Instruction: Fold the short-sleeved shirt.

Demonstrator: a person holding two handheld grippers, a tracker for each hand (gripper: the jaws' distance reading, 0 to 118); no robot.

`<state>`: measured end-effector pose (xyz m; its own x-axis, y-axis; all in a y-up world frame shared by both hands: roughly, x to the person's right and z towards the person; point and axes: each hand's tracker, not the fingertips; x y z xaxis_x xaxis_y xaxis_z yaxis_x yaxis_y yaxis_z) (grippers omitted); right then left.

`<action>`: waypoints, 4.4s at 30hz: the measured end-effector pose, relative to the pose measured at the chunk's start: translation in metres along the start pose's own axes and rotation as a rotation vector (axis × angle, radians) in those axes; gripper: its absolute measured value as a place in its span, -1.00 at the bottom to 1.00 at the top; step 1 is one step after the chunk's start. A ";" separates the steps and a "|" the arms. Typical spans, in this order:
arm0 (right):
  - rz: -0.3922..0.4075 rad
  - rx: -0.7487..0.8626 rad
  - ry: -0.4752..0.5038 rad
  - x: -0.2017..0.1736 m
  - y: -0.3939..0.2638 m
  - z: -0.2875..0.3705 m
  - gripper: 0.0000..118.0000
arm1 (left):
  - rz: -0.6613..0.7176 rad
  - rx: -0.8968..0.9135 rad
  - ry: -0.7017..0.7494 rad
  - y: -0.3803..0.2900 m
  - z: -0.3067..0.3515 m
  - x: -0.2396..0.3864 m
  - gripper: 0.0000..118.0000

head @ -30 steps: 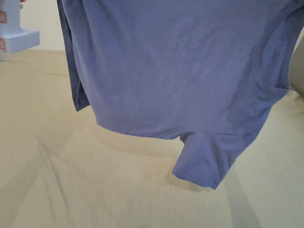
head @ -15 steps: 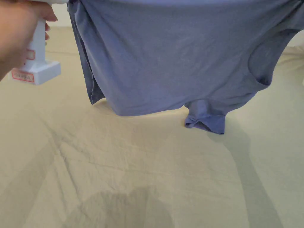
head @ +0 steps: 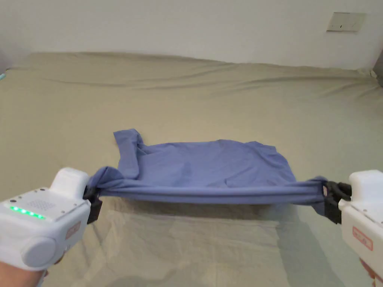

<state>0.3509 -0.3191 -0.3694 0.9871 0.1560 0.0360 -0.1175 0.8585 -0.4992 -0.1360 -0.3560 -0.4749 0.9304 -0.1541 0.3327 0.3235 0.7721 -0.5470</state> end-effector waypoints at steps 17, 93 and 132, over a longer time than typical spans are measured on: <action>-0.108 -0.431 0.066 -0.008 -0.160 0.147 -1.00 | 0.122 -0.283 -0.003 -0.182 0.132 0.034 -0.91; 0.059 0.037 -0.085 -0.058 0.056 -0.009 -1.00 | 0.344 -0.115 0.101 0.045 -0.180 -0.062 0.98; -0.169 -0.584 -0.010 0.026 -0.036 -0.167 -0.96 | 0.029 -0.007 0.152 0.008 0.005 0.002 -1.00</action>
<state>0.3984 -0.4270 -0.4951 0.9856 0.0480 0.1623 0.1221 0.4624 -0.8782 -0.1326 -0.3469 -0.4753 0.9544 -0.2244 0.1968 0.2973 0.7732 -0.5602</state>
